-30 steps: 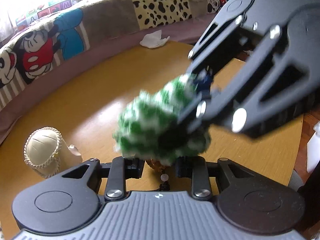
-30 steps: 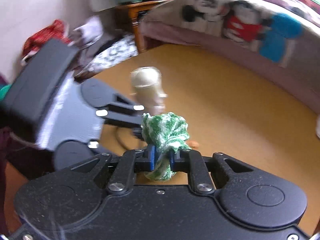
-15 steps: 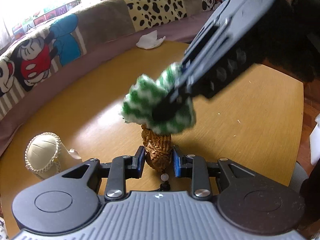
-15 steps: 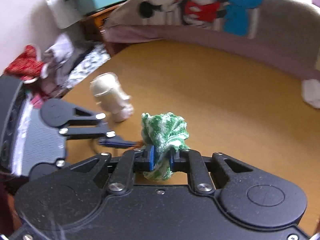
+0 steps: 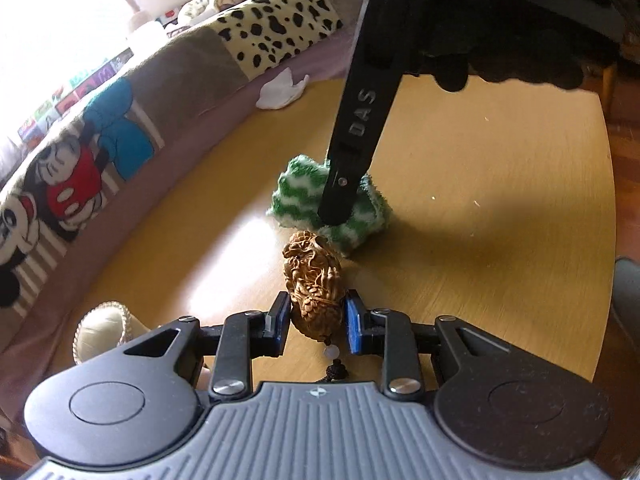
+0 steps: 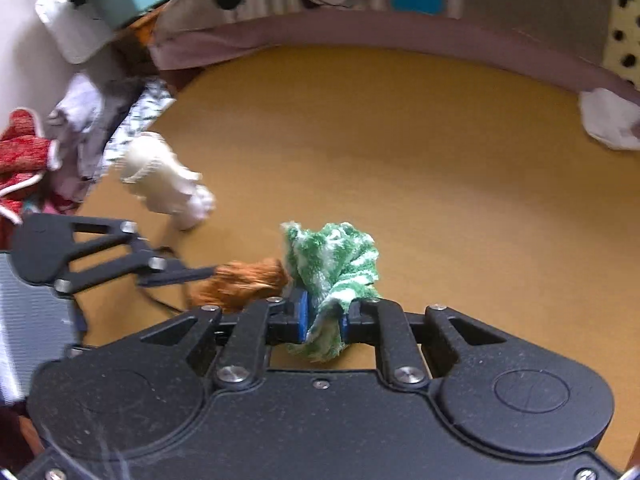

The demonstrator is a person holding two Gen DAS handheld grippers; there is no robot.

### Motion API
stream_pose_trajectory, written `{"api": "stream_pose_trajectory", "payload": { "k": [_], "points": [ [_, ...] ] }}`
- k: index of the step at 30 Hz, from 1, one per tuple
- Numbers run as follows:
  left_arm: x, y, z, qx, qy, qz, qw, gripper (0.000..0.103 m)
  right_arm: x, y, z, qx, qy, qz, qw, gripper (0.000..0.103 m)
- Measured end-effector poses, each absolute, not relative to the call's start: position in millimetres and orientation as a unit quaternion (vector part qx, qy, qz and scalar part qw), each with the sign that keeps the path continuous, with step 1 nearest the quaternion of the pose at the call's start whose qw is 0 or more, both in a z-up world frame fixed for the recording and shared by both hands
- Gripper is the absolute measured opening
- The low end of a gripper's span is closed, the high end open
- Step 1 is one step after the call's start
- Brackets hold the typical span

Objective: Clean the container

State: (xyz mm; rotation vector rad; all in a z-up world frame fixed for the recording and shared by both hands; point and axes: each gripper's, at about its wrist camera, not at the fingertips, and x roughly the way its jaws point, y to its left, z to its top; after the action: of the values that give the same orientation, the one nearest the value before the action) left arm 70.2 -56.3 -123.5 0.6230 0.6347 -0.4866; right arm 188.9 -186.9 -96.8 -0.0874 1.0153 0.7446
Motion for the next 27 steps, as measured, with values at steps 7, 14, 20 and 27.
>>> {"api": "stream_pose_trajectory", "payload": {
  "k": [7, 14, 20, 27],
  "points": [
    [75.4, -40.9, -112.8, 0.228, 0.298, -0.238, 0.896, 0.026, 198.7, -221.7, -90.9, 0.086, 0.469, 0.351, 0.806, 0.013],
    [64.9, -52.3, -107.7, 0.250, 0.265, -0.255, 0.896, 0.025, 211.9, -239.8, -119.4, 0.223, 0.517, 0.334, 0.756, 0.014],
    [86.1, -34.1, -105.7, 0.132, 0.324, -0.256, 0.901, 0.025, 204.0, -227.9, -112.1, 0.183, 0.516, 0.336, 0.767, 0.014],
    [117.4, 10.9, -116.1, -0.106, 0.407, -0.246, 0.873, 0.025, 186.2, -196.9, -89.4, 0.056, 0.452, 0.386, 0.802, 0.014]
  ]
}}
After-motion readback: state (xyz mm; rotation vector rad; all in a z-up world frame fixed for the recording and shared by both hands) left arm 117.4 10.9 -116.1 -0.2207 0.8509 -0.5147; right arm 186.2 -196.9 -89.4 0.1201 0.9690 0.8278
